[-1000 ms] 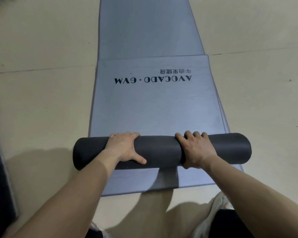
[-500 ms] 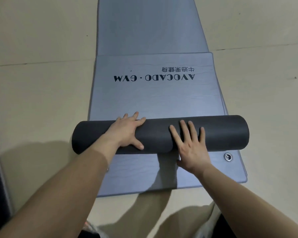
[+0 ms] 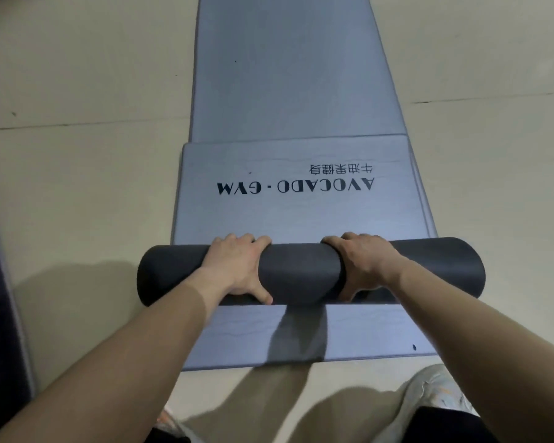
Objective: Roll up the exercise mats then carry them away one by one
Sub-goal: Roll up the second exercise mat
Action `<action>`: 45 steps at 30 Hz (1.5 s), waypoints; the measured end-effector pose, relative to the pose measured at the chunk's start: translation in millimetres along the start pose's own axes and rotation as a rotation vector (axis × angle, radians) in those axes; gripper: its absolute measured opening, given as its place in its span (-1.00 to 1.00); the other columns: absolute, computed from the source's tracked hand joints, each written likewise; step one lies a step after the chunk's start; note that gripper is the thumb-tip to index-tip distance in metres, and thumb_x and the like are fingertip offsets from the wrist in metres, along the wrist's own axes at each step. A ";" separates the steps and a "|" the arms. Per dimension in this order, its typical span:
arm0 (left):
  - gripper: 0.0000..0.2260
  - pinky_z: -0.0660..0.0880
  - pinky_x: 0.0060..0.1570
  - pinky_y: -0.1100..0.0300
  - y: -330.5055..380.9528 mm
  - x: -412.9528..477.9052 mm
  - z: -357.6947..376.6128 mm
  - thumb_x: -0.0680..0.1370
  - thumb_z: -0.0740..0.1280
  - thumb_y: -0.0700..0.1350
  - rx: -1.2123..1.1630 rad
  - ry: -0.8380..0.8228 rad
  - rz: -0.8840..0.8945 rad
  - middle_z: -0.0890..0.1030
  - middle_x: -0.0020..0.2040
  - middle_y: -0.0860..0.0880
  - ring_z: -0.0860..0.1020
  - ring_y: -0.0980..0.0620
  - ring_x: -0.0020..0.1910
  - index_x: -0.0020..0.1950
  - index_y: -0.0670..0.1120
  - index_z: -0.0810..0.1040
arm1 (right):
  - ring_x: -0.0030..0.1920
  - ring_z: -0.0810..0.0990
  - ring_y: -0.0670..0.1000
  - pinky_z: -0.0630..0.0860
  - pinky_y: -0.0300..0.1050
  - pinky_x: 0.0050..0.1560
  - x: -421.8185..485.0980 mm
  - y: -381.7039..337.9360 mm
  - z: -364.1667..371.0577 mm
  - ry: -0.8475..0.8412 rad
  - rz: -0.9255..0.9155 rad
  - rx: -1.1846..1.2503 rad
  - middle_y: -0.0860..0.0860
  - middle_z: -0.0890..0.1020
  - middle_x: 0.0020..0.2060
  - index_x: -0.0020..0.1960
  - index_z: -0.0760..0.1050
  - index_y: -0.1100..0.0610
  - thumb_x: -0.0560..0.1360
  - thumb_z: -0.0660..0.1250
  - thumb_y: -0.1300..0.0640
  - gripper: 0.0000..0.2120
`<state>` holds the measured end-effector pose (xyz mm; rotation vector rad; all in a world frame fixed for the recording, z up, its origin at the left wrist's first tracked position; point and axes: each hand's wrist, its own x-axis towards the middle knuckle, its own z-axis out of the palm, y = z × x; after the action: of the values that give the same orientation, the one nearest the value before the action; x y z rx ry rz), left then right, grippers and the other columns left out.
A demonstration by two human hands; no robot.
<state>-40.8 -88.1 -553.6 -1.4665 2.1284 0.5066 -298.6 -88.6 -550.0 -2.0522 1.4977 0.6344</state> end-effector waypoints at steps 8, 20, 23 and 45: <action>0.07 0.30 0.38 -0.14 2.5 -6.1 -10.0 0.14 0.56 0.41 -0.165 -0.102 -0.054 0.48 0.41 0.03 0.46 -0.09 0.36 0.57 0.24 0.20 | 0.62 0.09 0.32 -0.01 0.43 0.51 -58.9 -34.5 100.3 0.360 0.174 -0.060 0.25 0.18 0.62 0.69 -0.04 0.05 0.11 0.71 -0.19 0.39; 0.32 -0.10 0.52 -0.32 -5.2 43.4 9.8 0.18 0.54 0.43 -0.087 0.204 -0.134 -0.14 0.66 -0.06 -0.15 -0.20 0.63 0.62 0.08 -0.27 | 0.55 0.16 0.38 0.09 0.56 0.41 16.1 12.0 49.5 0.378 0.147 -0.251 0.21 0.20 0.59 0.68 -0.03 0.01 0.01 0.71 -0.24 0.45; 0.30 0.03 0.52 -0.33 -13.9 46.9 16.3 0.17 0.48 0.49 0.106 0.289 -0.027 -0.01 0.63 -0.13 0.00 -0.28 0.60 0.61 0.03 -0.23 | 0.40 0.36 0.34 0.26 0.47 0.33 39.6 29.8 32.2 0.437 0.088 -0.275 0.21 0.36 0.47 0.62 0.09 -0.01 0.02 0.66 -0.18 0.31; -0.02 0.20 0.51 -0.09 12.7 -24.2 -6.1 0.37 0.49 0.34 -0.085 0.241 -0.077 0.32 0.56 -0.05 0.28 -0.14 0.52 0.64 0.05 0.11 | 0.55 0.25 0.20 0.15 0.26 0.54 -27.6 11.1 23.5 0.214 -0.043 -0.081 0.08 0.29 0.56 0.64 -0.05 -0.12 0.12 0.54 -0.47 0.29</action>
<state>-46.8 -69.0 -534.1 -1.7252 2.2454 0.4143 -318.6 -56.5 -551.5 -2.2679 1.5630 0.4787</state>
